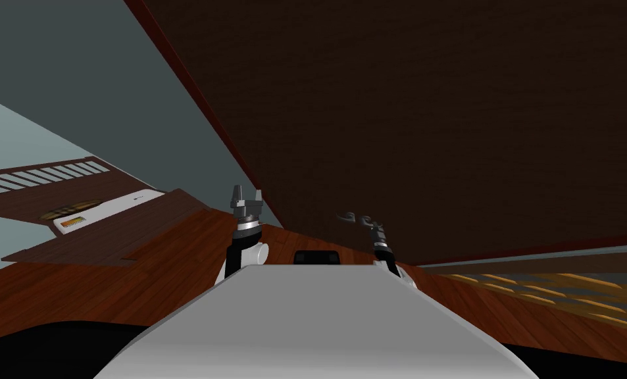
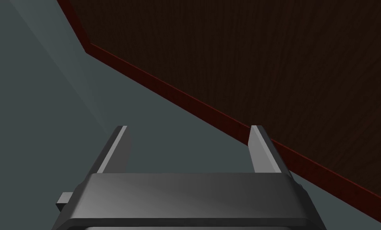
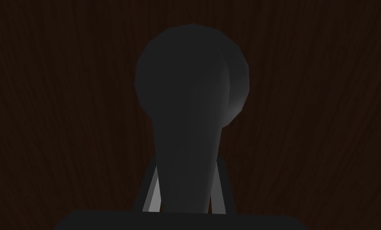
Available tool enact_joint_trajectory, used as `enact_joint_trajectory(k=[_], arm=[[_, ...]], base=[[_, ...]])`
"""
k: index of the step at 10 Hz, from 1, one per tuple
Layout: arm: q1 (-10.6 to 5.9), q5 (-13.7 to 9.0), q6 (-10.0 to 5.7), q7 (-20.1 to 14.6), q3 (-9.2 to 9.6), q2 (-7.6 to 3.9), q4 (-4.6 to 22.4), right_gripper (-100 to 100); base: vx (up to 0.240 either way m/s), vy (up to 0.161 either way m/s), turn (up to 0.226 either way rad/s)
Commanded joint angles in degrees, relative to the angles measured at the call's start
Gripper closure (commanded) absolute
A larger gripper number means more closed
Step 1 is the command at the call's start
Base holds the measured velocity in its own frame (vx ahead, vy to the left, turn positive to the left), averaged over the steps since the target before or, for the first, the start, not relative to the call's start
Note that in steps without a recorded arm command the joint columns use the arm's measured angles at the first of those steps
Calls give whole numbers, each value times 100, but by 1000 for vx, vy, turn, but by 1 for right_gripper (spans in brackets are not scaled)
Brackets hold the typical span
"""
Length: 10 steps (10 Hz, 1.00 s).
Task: Pull the door open
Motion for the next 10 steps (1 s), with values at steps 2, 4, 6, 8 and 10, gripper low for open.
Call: enact_joint_trajectory(k=[2,4,6,8,10], arm=[[13,-5,-3,1,-14,-13,4,100],[157,-42,-16,-32,-94,-122,68,100],[192,-48,-30,-48,-109,-153,80,100],[338,-48,-132,-151,-113,-282,115,100],[338,-48,-132,-151,-113,-282,115,100]], base=[[-12,-3,5],[-51,-21,-19],[-136,-25,-10],[-113,39,54],[-102,32,15]])
